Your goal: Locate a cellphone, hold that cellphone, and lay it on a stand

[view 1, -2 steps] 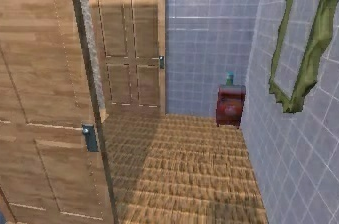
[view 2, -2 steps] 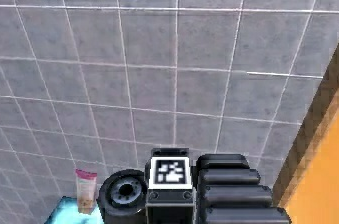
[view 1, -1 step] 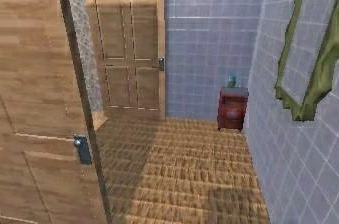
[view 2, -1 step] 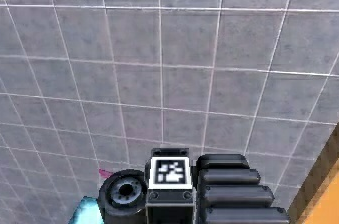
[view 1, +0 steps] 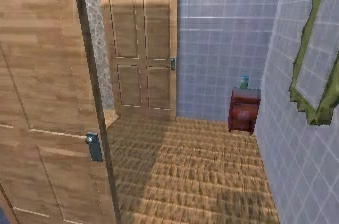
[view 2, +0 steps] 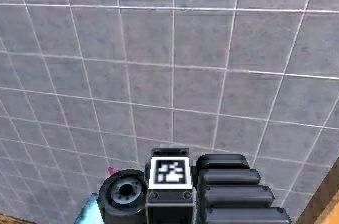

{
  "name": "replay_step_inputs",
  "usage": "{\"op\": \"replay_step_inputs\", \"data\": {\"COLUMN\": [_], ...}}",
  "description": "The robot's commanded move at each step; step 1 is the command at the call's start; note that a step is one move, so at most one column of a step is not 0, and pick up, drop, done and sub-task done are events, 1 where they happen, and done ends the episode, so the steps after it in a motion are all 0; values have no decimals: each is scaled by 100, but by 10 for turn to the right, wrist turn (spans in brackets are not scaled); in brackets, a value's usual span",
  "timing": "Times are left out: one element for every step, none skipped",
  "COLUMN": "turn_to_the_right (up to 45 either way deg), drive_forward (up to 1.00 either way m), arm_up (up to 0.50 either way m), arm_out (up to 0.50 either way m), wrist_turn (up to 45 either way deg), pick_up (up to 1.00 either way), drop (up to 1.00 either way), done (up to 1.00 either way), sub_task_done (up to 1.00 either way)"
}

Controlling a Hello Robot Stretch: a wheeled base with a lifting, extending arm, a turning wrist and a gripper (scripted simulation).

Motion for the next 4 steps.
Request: {"op": "replay_step_inputs", "data": {"turn_to_the_right": [0, -90, -30, 0], "drive_forward": [100, 0, 0, 5], "arm_up": [0, 0, 0, 0], "arm_out": [0, 0, 0, 0], "wrist_turn": [0, 0, 0, 0], "pick_up": [0, 0, 0, 0], "drop": [0, 0, 0, 0], "done": [0, 0, 0, 0], "sub_task_done": [0, 0, 0, 0]}}
